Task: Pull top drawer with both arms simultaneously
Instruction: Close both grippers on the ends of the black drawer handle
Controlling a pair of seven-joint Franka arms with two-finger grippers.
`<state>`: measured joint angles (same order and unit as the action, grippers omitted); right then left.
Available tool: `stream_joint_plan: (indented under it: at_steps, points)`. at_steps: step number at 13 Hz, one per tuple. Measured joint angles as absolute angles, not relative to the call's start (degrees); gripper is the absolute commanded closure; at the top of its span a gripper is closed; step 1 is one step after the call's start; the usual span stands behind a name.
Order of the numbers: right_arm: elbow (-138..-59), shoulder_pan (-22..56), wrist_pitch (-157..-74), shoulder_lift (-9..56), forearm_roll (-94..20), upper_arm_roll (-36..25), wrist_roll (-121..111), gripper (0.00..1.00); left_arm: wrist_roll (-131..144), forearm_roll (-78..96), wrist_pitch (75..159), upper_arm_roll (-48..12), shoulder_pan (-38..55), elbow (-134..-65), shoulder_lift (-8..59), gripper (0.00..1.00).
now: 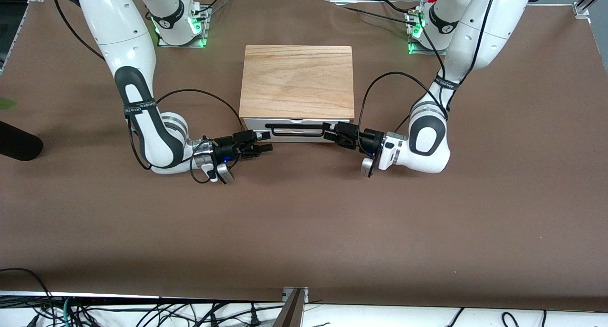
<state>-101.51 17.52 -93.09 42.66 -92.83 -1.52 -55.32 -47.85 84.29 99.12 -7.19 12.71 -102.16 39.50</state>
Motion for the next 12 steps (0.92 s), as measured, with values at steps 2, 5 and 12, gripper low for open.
stream_joint_plan:
  at_steps: [2, 5, 12]
  points:
    - [-102.33, 17.67, -93.09, 42.74, -93.91, -0.8, -55.38, 0.0, -49.08, 84.29, 99.21, -7.19, 12.71, -102.16, 40.33, 0.25]
    - [-103.04, 17.95, -93.09, 43.19, -94.17, -0.64, -55.39, 0.03, -49.89, 84.34, 99.23, -7.19, 12.71, -102.15, 40.86, 0.61]
    - [-103.77, 17.94, -93.09, 44.05, -94.24, -0.65, -55.41, 0.54, -51.45, 86.44, 100.71, -6.77, 14.47, -102.2, 41.95, 0.98]
